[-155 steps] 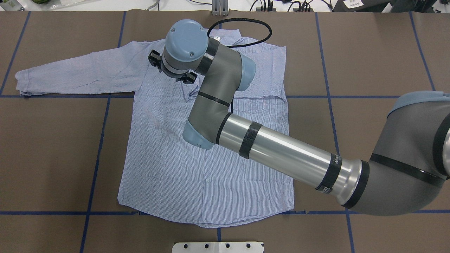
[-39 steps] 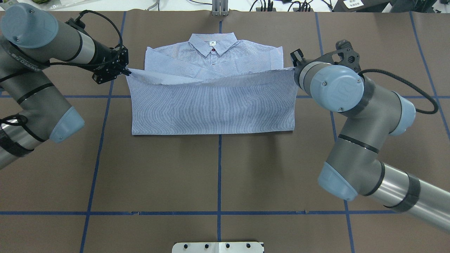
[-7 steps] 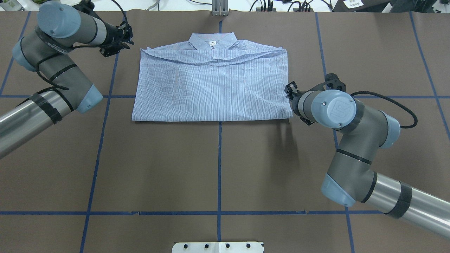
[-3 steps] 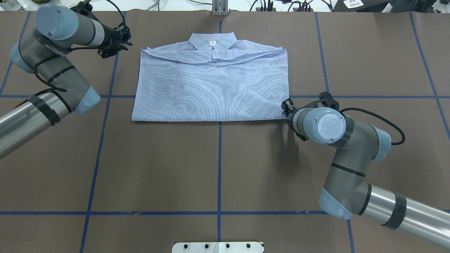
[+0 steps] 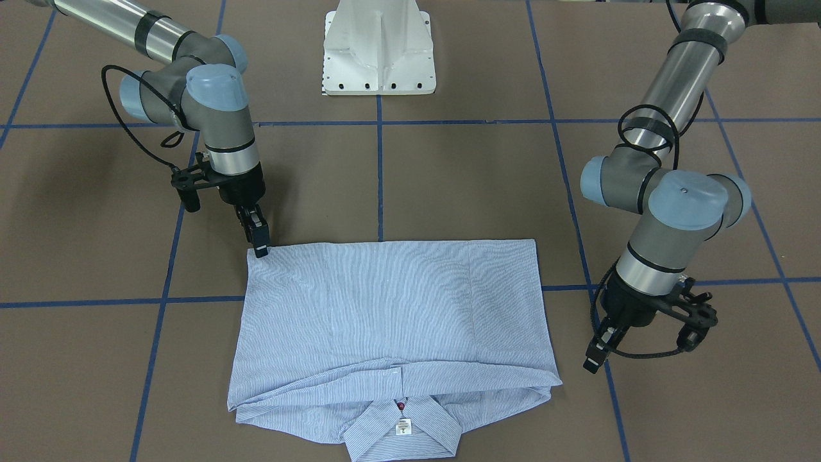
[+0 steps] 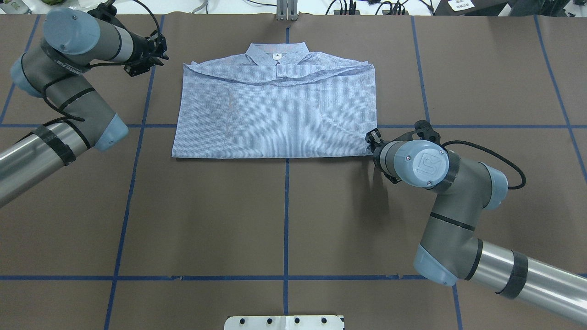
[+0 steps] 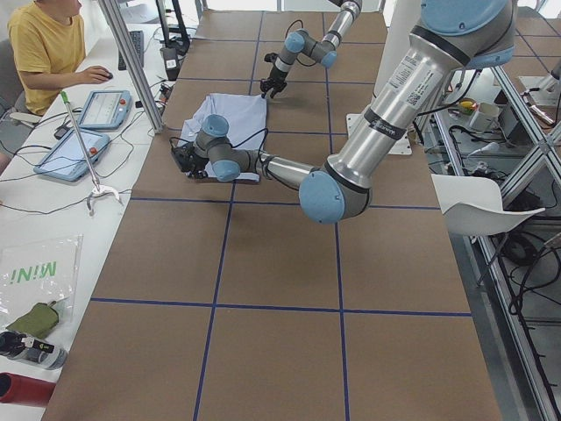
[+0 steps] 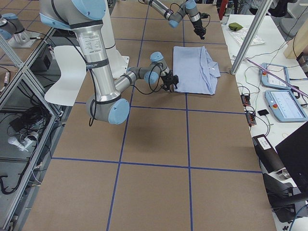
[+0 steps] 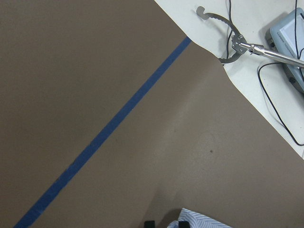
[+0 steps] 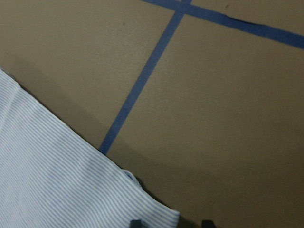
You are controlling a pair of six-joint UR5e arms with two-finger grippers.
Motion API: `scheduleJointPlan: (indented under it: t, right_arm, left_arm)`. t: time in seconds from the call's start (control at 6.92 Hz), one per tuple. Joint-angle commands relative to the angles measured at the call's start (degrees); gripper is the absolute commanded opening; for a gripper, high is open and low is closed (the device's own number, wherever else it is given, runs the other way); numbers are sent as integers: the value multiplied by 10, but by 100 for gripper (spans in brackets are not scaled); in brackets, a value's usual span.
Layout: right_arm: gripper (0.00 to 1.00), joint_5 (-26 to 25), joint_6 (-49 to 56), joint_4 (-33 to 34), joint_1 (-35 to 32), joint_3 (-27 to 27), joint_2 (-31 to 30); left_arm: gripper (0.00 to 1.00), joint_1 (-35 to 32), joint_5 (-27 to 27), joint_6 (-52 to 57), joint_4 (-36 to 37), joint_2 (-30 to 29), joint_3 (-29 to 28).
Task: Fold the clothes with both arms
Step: 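Move the right gripper to the folded shirt's nearest side edge while the left holds back, then drag the shirt edge with the right gripper, rotating the shirt toward the robot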
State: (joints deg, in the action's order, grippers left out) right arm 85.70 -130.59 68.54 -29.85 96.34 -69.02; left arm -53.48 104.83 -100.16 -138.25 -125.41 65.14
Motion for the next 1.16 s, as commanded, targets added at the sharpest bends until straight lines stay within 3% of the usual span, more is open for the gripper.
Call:
scheduleJointPlan:
  t: [0.0, 0.29, 0.58, 0.87, 1.01]
  right_arm:
    - [0, 1, 1, 1, -14, -1, 6]
    - [0, 8, 3, 0, -23, 2, 10]
    - [0, 41, -3, 9, -16, 85, -16]
    - [0, 48, -3, 9, 83, 216, -147]
    - [0, 59, -3, 9, 149, 254, -200]
  left_arm:
    - [29, 0, -8, 5, 0, 7, 3]
    - [29, 0, -9, 5, 0, 10, 4]
    - [28, 0, -8, 6, 3, 11, 29]
    - [28, 6, -2, 5, 8, 34, 88]
    - [28, 7, 29, -3, 9, 52, 126]
